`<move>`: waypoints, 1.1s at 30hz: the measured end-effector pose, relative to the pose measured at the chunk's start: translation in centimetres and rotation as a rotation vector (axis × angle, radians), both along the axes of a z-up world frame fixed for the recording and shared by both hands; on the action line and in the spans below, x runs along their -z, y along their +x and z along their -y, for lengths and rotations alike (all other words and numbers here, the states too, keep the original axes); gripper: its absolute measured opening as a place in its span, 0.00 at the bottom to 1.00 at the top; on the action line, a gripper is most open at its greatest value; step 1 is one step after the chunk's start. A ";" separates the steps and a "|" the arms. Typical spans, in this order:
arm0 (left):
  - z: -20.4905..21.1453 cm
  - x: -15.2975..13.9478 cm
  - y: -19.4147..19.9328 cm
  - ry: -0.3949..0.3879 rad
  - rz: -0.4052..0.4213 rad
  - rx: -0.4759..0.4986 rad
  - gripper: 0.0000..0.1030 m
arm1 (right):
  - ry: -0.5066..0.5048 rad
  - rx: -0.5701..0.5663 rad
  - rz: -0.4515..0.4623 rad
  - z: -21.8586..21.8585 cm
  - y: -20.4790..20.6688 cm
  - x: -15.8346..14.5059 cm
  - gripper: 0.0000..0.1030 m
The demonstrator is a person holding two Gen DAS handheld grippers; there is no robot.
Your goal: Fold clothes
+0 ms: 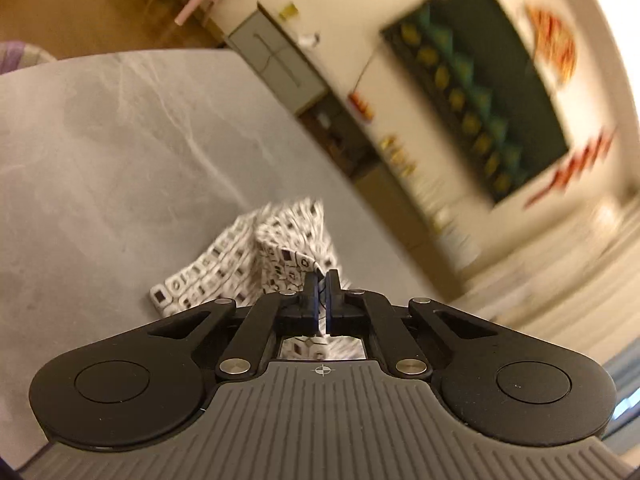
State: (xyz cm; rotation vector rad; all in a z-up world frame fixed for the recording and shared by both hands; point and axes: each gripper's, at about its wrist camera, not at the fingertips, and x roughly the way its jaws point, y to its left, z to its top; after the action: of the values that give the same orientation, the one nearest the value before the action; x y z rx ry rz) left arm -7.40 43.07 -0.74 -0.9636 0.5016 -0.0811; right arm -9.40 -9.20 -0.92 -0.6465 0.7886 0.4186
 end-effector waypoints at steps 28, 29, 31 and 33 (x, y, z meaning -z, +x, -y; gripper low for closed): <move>2.4 0.2 15.1 0.324 -0.118 0.184 0.00 | 0.080 -0.196 -0.126 -16.2 19.7 -2.7 0.36; 0.5 0.4 14.6 0.203 -0.044 0.132 0.00 | 0.078 -0.170 -0.179 -15.7 21.2 -2.0 0.11; -2.6 1.0 13.8 0.051 0.005 0.046 0.00 | 0.120 -0.118 -0.201 -14.3 22.9 -1.5 0.13; -3.5 2.0 14.2 0.068 -0.041 0.031 0.00 | 0.211 -0.055 -0.224 -12.8 24.1 -1.6 0.15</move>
State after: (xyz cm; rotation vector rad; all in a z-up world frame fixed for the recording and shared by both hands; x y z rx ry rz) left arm 6.82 46.52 -2.76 -0.8924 0.5540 -0.0719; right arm 14.69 3.62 0.67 -0.4293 0.9258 0.6234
